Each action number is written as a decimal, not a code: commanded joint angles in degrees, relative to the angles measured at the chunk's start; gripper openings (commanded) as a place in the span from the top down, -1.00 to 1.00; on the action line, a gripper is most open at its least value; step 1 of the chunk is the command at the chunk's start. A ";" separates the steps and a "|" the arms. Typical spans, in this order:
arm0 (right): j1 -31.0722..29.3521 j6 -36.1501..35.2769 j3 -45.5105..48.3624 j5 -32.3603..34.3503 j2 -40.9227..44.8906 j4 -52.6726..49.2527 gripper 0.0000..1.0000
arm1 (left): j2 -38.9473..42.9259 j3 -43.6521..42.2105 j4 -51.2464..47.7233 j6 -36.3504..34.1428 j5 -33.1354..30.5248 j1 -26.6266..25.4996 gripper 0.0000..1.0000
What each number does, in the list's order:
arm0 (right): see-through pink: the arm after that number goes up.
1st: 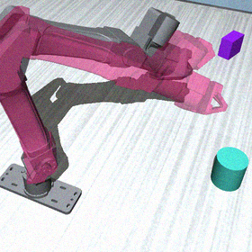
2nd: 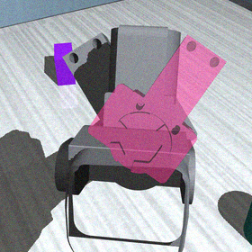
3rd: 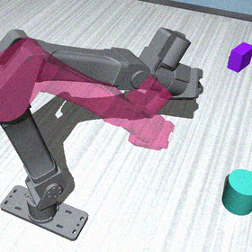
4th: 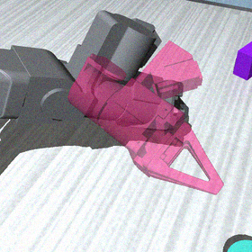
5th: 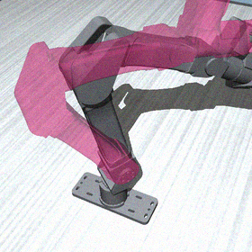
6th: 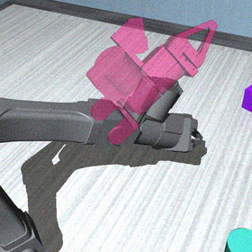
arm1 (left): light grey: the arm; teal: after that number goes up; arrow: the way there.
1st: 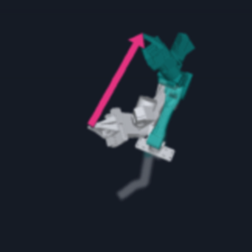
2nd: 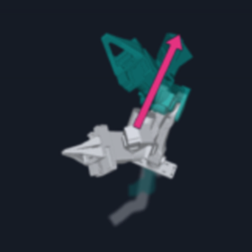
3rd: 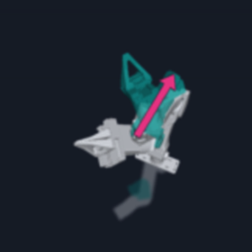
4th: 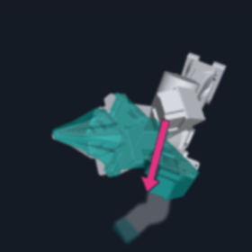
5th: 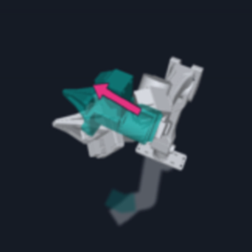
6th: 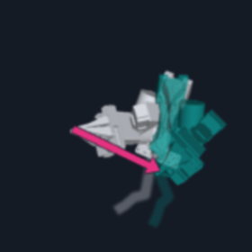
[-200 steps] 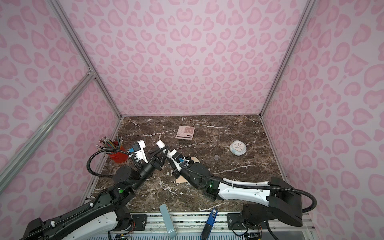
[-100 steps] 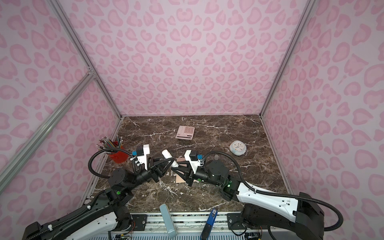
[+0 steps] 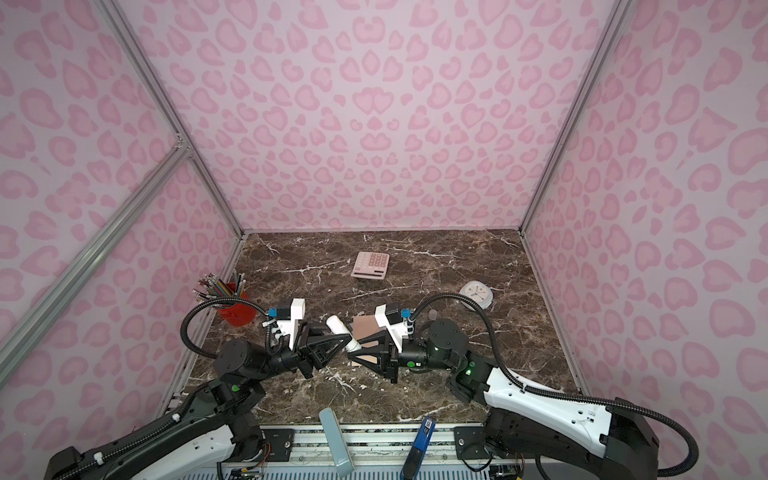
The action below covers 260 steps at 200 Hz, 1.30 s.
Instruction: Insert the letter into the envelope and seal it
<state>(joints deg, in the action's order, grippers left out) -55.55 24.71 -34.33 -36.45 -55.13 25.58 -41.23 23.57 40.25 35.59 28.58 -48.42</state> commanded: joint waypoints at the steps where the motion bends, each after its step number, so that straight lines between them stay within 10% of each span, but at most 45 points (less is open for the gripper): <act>1: 0.61 1.33 -0.86 1.01 0.49 4.05 0.71 | 0.28 -0.03 -4.60 -0.24 4.97 -0.11 0.92; 58: -5.22 -18.57 1.76 15.98 2.97 -2.31 -0.21 | 1.07 1.38 -8.89 2.79 -12.03 -0.10 0.92; 127: -16.61 -40.16 12.76 48.69 0.43 21.31 -0.44 | 1.60 6.33 -16.40 19.37 -29.08 -0.09 0.80; 260: -14.85 -43.53 5.35 50.29 -15.80 38.56 -0.42 | -3.00 7.10 -12.93 30.02 -24.76 -0.11 0.83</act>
<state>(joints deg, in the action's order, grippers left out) -70.39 -18.63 -28.14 13.43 -69.60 60.42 -43.66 30.41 23.24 63.68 2.35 -48.64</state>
